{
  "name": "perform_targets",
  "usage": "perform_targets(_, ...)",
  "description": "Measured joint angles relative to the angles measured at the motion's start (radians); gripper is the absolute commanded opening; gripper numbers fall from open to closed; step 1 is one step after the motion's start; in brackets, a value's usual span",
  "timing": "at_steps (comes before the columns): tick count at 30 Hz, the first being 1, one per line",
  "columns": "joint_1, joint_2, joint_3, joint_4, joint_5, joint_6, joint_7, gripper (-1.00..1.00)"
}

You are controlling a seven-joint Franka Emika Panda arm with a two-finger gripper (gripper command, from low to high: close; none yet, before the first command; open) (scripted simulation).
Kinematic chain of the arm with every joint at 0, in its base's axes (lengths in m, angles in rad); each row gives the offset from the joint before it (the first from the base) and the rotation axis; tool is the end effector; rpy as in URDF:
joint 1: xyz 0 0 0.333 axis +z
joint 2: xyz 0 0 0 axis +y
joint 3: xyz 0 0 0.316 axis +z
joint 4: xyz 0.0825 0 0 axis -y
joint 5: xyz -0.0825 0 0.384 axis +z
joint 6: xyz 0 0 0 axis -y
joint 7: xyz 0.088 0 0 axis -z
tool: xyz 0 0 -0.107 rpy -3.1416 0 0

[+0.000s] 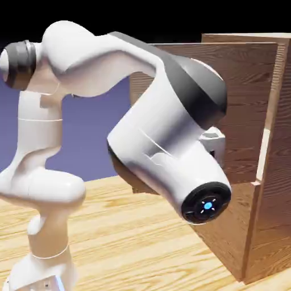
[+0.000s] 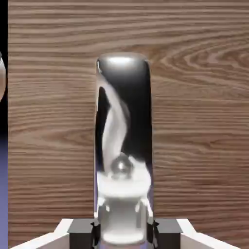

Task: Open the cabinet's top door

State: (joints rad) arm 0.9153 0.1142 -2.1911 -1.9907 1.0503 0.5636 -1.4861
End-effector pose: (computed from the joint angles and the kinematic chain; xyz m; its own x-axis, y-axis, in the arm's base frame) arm 0.2396 -0.3318 0.5404 0.6941 -0.1352 0.7071 0.6941 -0.1351 -0.7071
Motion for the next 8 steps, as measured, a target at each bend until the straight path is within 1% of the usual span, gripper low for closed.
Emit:
perform_targets(7, 0.079, -0.254, 0.046, 0.158, -0.115, 0.055, 0.097, -1.00)
perform_targets(8, 0.092, -0.285, 0.049, 0.179, -0.129, 0.059, 0.111, 1.00)
